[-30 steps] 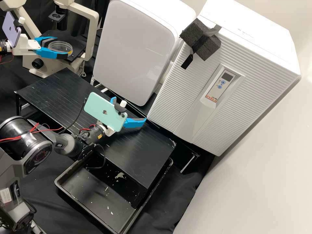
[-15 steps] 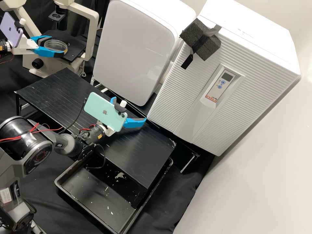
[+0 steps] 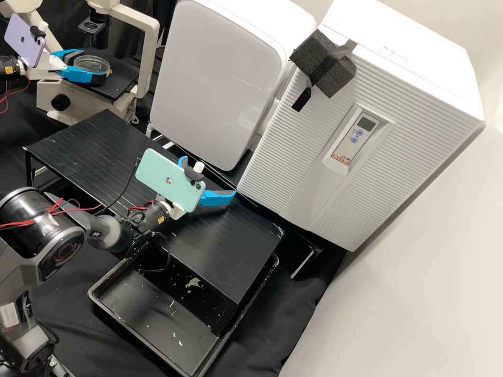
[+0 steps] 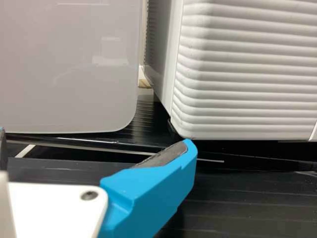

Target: Place the petri dish on the microscope

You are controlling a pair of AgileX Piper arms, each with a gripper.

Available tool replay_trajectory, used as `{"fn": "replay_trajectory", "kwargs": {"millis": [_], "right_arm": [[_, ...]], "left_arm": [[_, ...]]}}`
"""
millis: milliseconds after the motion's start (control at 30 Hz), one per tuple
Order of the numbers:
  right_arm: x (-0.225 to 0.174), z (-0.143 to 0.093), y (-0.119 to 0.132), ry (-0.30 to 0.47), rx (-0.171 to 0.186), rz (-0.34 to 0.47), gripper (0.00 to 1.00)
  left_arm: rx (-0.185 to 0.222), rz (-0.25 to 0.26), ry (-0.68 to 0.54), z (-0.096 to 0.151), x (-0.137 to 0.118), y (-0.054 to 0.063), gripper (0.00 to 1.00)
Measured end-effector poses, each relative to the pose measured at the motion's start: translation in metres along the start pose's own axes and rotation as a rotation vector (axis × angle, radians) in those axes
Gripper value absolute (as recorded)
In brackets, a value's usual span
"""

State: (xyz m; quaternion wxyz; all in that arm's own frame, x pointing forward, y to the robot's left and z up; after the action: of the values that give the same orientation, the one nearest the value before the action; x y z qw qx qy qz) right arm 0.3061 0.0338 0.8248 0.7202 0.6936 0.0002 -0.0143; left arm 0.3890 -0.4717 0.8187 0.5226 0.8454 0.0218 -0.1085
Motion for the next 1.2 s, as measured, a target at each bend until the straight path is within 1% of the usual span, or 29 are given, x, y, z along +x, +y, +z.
{"fn": "replay_trajectory", "kwargs": {"millis": [133,200,300,433,467,600,767,967,1200], "right_arm": [[0.000,0.000,0.000,0.000,0.000,0.000,1.00],[0.000,0.000,0.000,0.000,0.000,0.000,1.00],[0.000,0.000,0.000,0.000,0.000,0.000,1.00],[0.000,0.000,0.000,0.000,0.000,0.000,1.00],[0.000,0.000,0.000,0.000,0.000,0.000,1.00],[0.000,0.000,0.000,0.000,0.000,0.000,1.00],[0.000,0.000,0.000,0.000,0.000,0.000,1.00],[0.000,0.000,0.000,0.000,0.000,0.000,1.00],[0.000,0.000,0.000,0.000,0.000,0.000,1.00]], "left_arm": [[-0.017,0.011,0.015,-0.002,0.008,0.003,0.00],[-0.024,0.010,0.023,-0.003,0.011,0.002,0.00],[-0.018,0.016,0.027,-0.003,0.014,0.003,0.00],[-0.016,0.010,0.027,-0.002,0.015,0.001,0.00],[-0.016,0.007,0.027,-0.002,0.015,0.000,1.00],[-0.006,0.003,0.024,-0.001,0.017,-0.003,1.00],[-0.009,0.005,0.022,-0.002,0.019,-0.005,1.00],[-0.011,-0.010,0.028,-0.004,0.022,-0.012,1.00],[0.010,-0.009,0.022,-0.003,0.022,-0.012,1.00]]}}
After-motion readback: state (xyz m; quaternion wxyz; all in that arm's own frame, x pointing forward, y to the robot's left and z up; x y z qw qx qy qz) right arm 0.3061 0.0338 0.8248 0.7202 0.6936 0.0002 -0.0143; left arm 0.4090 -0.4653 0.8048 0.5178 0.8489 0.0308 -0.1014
